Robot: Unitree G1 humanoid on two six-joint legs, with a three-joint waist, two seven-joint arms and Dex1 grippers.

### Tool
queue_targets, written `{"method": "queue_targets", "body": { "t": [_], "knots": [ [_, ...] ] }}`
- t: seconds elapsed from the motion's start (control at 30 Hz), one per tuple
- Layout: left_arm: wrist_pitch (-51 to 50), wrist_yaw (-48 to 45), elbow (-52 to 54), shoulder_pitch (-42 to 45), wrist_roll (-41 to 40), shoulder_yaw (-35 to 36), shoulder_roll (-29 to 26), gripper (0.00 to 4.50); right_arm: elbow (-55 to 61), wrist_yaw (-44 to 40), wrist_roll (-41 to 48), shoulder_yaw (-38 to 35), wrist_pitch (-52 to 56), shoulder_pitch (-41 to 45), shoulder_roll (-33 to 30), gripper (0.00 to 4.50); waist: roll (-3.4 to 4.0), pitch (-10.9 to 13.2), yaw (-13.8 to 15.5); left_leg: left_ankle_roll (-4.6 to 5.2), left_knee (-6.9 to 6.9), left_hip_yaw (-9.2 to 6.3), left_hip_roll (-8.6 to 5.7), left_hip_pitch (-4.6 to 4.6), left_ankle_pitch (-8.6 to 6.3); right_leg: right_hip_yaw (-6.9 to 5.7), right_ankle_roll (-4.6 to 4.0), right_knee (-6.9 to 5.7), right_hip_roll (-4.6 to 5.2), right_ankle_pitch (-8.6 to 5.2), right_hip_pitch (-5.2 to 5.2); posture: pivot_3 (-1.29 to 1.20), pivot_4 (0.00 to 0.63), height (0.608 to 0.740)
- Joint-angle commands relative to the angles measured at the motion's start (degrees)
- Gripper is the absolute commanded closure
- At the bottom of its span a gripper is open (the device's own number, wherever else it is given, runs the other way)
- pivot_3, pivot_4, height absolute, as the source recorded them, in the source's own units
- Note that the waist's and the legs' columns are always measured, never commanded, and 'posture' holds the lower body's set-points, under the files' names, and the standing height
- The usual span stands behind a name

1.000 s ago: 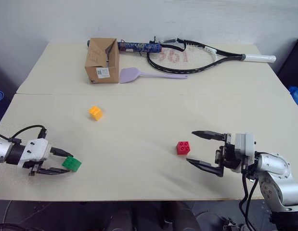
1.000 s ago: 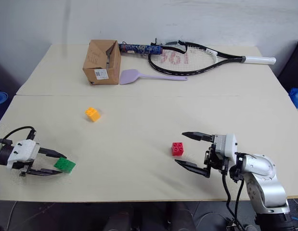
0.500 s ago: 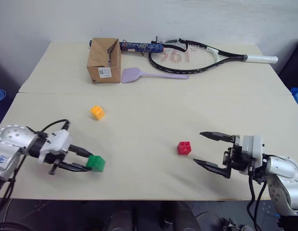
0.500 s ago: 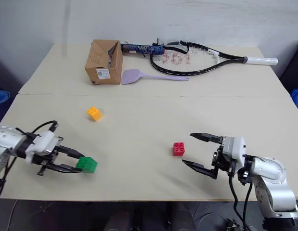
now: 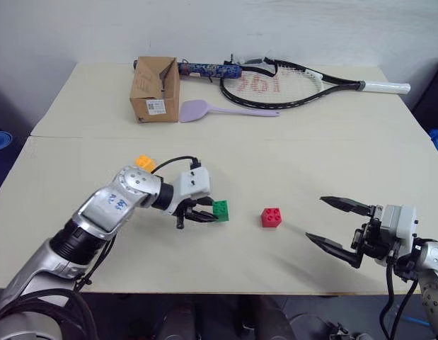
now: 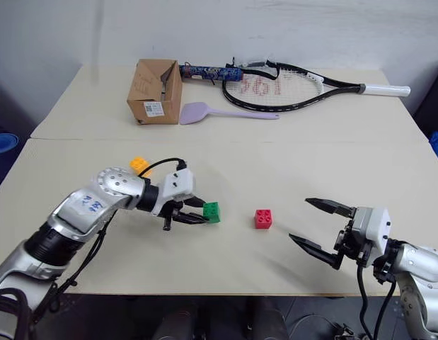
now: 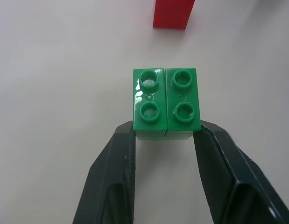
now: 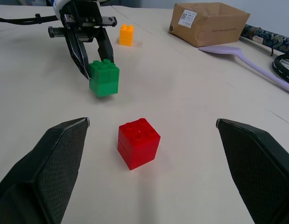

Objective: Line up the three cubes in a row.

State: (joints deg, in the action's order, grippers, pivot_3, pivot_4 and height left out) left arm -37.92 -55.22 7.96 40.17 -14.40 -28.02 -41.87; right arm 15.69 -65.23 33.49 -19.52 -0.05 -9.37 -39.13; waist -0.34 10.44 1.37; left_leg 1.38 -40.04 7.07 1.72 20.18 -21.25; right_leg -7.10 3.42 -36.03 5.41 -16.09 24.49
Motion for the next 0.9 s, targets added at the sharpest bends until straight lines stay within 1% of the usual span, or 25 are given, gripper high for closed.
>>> {"method": "queue_targets", "body": {
  "t": [0.03, 0.3, 0.43, 0.5, 0.57, 0.67, 0.73, 0.8, 0.9],
  "knots": [
    [0.3, -1.8, 0.3, 1.3, 2.7, -0.8, 0.6, 3.06, 2.5, 0.4, 1.0, -1.9, -1.1, -0.8, 0.0, 0.0, 0.0, 0.0, 0.1, 0.01, -0.02, 0.0, 0.0, 0.01, 0.0, 0.0, 0.0, 0.0, 0.01, 0.0, 0.0, 0.0, 0.15, 0.74],
    [0.2, -6.2, 0.3, 1.2, 4.7, -1.2, 2.4, 3.06, 2.9, 0.9, 1.0, -1.6, -1.4, -1.7, 0.2, 0.0, 0.0, 0.0, 0.2, 0.03, -0.03, -0.02, -0.04, 0.0, 0.02, -0.01, 0.0, 0.0, 0.1, 0.0, -0.02, 0.0, 0.15, 0.74],
    [-0.3, -6.5, 0.0, 1.6, 6.1, -1.5, 4.1, 3.06, 2.7, 1.1, 0.7, -1.1, -1.7, -1.4, 0.5, 0.0, 0.0, 0.0, 0.2, 0.04, -0.04, -0.03, -0.05, 0.01, 0.02, -0.02, 0.0, 0.0, 0.09, 0.0, -0.02, 0.0, 0.15, 0.74],
    [-0.1, -4.8, -1.0, 2.0, 7.5, -0.6, 5.1, 2.33, 2.4, 1.1, 0.6, -0.8, -2.0, -1.1, 0.7, 0.0, 0.0, 0.0, 0.2, 0.04, -0.05, -0.04, -0.05, 0.01, 0.02, -0.02, 0.0, 0.0, 0.09, 0.0, -0.03, 0.0, 0.15, 0.74],
    [-1.0, -4.8, -0.9, 2.3, 7.2, 0.6, 5.5, 1.8, 2.1, 1.0, 0.5, -0.5, -2.2, -0.9, 0.9, 0.0, 0.0, 0.0, 0.1, 0.05, -0.05, -0.04, -0.05, 0.01, 0.02, -0.02, 0.0, -0.01, 0.09, 0.0, -0.02, 0.0, 0.15, 0.74],
    [-2.0, -6.6, 1.6, 1.6, 4.4, 3.9, 4.4, 0.91, 1.4, 0.7, 0.5, 0.0, -2.5, -0.3, 0.9, 0.0, 0.0, 0.0, 0.1, 0.05, -0.05, -0.04, -0.02, 0.02, 0.02, -0.03, 0.0, -0.04, 0.1, 0.0, -0.01, 0.0, 0.15, 0.74],
    [-4.3, -8.6, 4.2, -0.3, 0.9, 7.6, 2.0, 0.3, 1.0, 0.4, 0.6, 0.3, -2.5, 0.3, 0.9, 0.0, 0.0, 0.0, -0.2, 0.05, -0.05, -0.04, 0.0, 0.02, 0.02, -0.03, 0.0, -0.03, 0.15, 0.0, -0.01, 0.0, 0.15, 0.74],
    [-5.7, -10.0, 6.2, -2.3, -1.9, 10.9, -0.1, 0.3, 0.8, 0.1, 0.7, 0.5, -2.4, 0.8, 0.9, 0.0, 0.01, 0.0, -0.2, 0.02, -0.03, -0.04, 0.08, 0.01, 0.01, 0.01, 0.0, -0.08, 0.24, 0.0, -0.01, 0.0, 0.15, 0.74],
    [-7.1, -12.7, 7.9, -9.0, -6.5, 19.8, -7.4, 0.3, 0.0, -0.5, 1.0, 1.1, -2.2, 2.2, 0.9, 0.0, 0.02, 0.0, -0.7, -0.01, -0.01, -0.05, 0.1, -0.01, 0.02, 0.02, -0.03, -0.09, 0.25, -0.02, 0.01, 0.0, 0.15, 0.74]
  ]
}}
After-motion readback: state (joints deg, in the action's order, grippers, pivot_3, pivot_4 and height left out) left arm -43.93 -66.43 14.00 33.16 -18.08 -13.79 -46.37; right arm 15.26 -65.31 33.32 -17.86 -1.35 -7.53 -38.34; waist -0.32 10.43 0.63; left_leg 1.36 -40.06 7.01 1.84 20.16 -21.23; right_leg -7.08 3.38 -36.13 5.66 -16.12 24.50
